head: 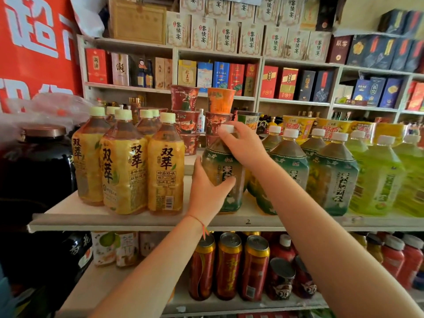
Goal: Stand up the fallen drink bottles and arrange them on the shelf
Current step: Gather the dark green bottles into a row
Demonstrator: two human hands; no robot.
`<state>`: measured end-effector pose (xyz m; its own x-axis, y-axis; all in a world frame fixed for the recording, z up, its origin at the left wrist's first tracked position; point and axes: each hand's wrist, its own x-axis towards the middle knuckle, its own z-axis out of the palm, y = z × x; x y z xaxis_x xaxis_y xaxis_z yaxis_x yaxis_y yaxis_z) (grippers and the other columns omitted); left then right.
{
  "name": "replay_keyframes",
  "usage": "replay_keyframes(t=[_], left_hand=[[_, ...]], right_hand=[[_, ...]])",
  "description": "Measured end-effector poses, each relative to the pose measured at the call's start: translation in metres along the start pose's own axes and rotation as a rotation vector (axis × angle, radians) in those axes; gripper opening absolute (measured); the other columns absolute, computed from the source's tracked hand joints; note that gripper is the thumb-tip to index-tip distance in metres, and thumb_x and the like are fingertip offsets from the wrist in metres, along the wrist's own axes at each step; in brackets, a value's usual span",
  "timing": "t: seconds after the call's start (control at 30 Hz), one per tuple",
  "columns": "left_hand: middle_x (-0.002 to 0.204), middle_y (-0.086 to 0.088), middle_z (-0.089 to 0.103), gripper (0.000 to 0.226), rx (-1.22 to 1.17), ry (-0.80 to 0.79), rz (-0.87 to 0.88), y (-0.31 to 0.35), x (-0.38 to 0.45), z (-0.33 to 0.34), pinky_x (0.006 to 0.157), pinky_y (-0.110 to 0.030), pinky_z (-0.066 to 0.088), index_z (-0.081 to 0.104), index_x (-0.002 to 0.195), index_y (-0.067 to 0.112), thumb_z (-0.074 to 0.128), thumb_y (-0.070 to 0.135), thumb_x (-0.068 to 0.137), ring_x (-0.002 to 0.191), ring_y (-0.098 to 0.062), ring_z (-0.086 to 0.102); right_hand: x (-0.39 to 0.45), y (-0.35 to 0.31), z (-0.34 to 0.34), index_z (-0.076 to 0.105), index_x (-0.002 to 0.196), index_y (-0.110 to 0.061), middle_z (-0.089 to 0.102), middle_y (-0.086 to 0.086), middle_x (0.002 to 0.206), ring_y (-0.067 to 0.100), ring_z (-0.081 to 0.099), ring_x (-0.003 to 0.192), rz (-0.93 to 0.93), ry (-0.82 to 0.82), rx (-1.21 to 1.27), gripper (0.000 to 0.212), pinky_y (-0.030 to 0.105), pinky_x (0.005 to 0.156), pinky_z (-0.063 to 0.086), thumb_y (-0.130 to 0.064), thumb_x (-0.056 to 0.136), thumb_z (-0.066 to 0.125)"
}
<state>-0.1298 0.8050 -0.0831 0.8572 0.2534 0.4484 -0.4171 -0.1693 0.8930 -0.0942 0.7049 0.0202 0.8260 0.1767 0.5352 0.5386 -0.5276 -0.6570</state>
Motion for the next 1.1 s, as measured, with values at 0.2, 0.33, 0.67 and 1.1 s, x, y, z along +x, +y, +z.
replay_keyframes(t=[0.2,0.33,0.67,1.1], left_hand=[[0.126,0.008,0.065,0.074,-0.089,-0.059,-0.133,0.004,0.012,0.009,0.103,-0.036,0.050,0.044,0.131,0.035,0.088,0.025,0.072,0.115,-0.012,0.062],[0.117,0.005,0.072,0.096,-0.149,-0.155,-0.258,0.003,0.023,0.000,0.102,-0.048,0.052,0.054,0.131,0.030,0.097,0.038,0.046,0.111,-0.017,0.067],[0.111,0.007,0.075,0.056,-0.224,-0.129,-0.222,0.004,0.027,-0.003,0.094,-0.036,0.056,0.063,0.124,0.027,0.085,0.040,0.074,0.106,-0.014,0.070],[0.129,0.011,0.060,0.072,-0.208,-0.046,-0.237,0.014,0.006,0.009,0.081,-0.023,0.048,0.046,0.143,0.031,0.070,0.062,0.082,0.111,-0.008,0.058]], right_hand=[[0.001,0.006,0.007,0.045,0.145,-0.010,0.058,0.007,0.136,0.025,0.058,0.116,0.297,0.017,0.134,0.106,0.033,0.084,0.043,-0.090,0.074,0.037],[-0.002,0.001,0.004,0.051,0.142,-0.012,0.059,0.005,0.128,0.025,0.055,0.112,0.325,0.030,0.132,0.100,0.036,0.092,0.041,-0.088,0.079,0.033],[-0.037,0.028,0.026,0.057,0.115,-0.027,0.057,-0.006,0.103,0.014,0.051,0.097,0.523,0.115,0.592,0.054,0.033,0.091,0.036,-0.069,0.098,0.029],[-0.051,0.025,0.025,0.041,0.151,-0.019,0.045,0.008,0.153,0.031,0.041,0.140,0.672,0.178,0.701,0.077,0.046,0.118,0.030,-0.072,0.097,0.028]])
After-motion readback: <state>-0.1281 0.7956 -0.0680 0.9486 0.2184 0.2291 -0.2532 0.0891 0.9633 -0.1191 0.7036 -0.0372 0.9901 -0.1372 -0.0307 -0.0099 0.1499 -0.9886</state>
